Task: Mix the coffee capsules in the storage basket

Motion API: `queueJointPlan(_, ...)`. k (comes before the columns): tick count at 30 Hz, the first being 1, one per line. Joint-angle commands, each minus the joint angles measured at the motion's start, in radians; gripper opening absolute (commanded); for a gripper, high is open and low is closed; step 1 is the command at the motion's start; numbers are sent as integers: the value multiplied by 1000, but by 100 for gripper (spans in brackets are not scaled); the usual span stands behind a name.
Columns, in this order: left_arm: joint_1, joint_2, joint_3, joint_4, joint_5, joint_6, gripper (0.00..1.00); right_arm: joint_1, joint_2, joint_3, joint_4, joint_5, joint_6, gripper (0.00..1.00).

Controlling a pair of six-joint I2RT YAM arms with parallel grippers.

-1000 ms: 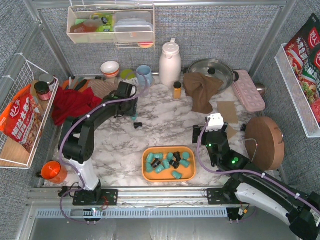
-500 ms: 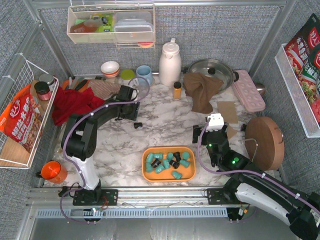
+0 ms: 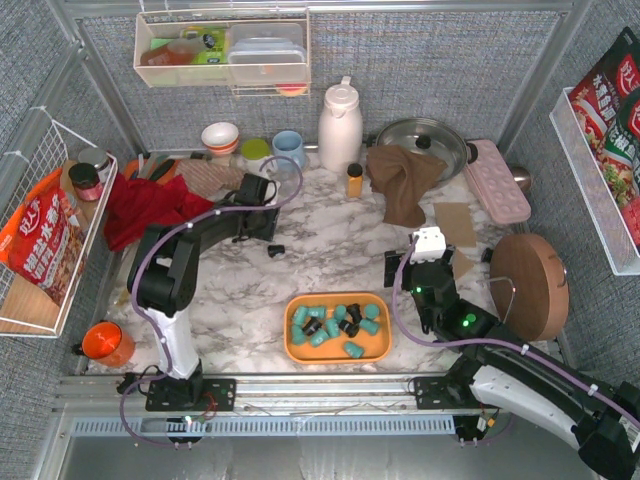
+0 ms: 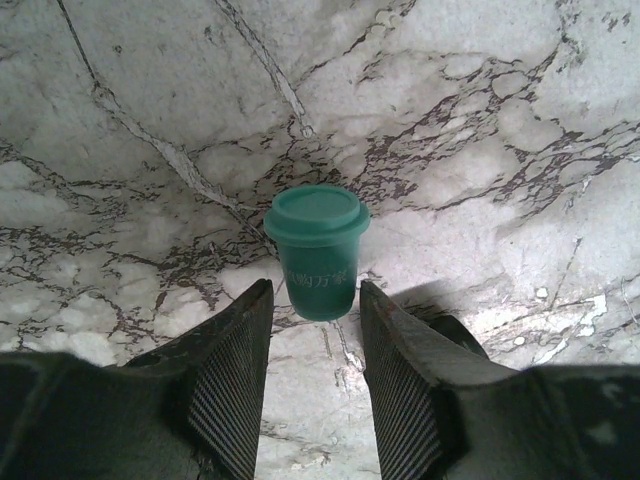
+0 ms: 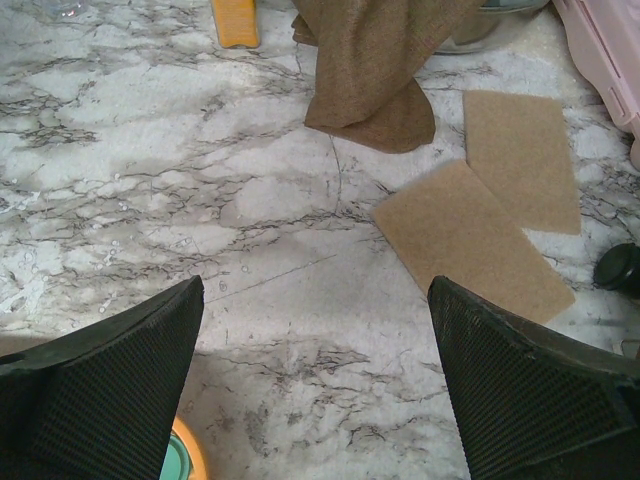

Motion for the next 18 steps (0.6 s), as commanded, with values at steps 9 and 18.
queueJointPlan(9,0,-15,-55,130,22,16,50,-2,11,1,28,-2,8,99)
queueJointPlan(18,1,-8,-83,168,27,9,47,-3,12,1,28,-3,7,99)
